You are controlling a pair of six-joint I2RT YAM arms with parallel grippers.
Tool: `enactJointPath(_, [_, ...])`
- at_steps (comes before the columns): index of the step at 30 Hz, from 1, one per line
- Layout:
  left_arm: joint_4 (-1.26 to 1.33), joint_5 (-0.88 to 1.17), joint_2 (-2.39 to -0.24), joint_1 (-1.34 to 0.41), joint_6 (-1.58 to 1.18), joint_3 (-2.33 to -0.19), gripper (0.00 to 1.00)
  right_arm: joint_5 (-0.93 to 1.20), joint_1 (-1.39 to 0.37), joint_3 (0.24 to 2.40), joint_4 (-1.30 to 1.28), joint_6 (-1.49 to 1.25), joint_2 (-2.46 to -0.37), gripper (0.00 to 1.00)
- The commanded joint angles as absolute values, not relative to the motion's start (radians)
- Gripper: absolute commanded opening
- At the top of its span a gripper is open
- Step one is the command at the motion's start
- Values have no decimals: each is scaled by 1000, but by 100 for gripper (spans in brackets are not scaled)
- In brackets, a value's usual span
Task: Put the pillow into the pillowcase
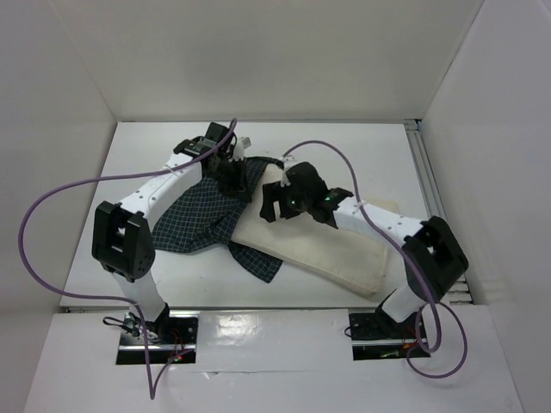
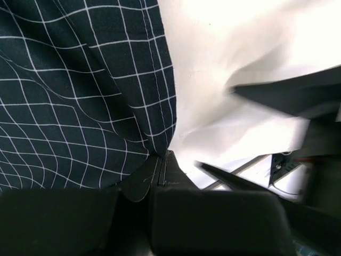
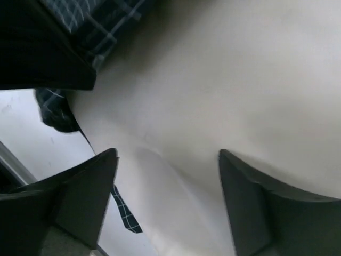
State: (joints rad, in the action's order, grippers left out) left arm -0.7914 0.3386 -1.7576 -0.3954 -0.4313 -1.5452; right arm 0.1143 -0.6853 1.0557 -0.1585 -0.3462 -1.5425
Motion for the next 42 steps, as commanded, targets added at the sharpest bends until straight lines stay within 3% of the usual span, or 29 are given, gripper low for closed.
enactJointPath(1, [-776,359,-1759,-408,-465,-1562,0,214,-719,1034,-71,-290,-1666,80])
enactJointPath(2, [-776,359,-1769,-408,-465,-1571,0,236,-719,1034,-37,-311,-1692,57])
enactJointPath(5, [-776,359,-1769,-417,-474,-1582,0,226,-719,1058,8,-321,-1744,1])
enactJointPath(14, [-813,324,-1729,-436,-474,-1591,0,43,-719,1138,11,-350,-1477,0])
enactJointPath(22, [-844,296,-1720,-469,-492,-1669,0,15,-719,1170,-57,-345,-1490,0])
enactJointPath(23, [-844,284,-1729,-469,-492,-1669,0,15,-719,1158,-111,-301,-1489,9])
enactJointPath(24, [-856,284,-1738,-469,-492,-1669,0,15,-719,1149,-142,-273,-1480,51])
enactJointPath(26, [-856,284,-1752,-469,-483,-1669,0,29,-729,1092,-208,-201,-1462,74])
enactJointPath(29, [-856,262,-1775,-469,-483,-1669,0,11,-776,976,-219,-149,-1413,89])
enactJointPath(34, [-865,238,-1787,-469,-483,-1660,0,-21,-845,839,-172,-92,-1379,89])
enactJointPath(37, [-874,238,-1787,-469,-483,-1660,0,-27,-861,761,-63,-95,-1414,78])
enactJointPath(38, [-874,238,-1787,-469,-483,-1660,0,-46,-861,761,-39,-115,-1448,67])
enactJointPath(39, [-874,247,-1787,-469,-483,-1660,0,-55,-861,761,0,-127,-1462,20])
enactJointPath(40, [-874,247,-1787,-469,-494,-1660,0,-76,-861,761,0,-146,-1471,0])
enactJointPath(42, [-874,247,-1776,-479,-494,-1660,0,-112,-861,792,26,-164,-1441,0])
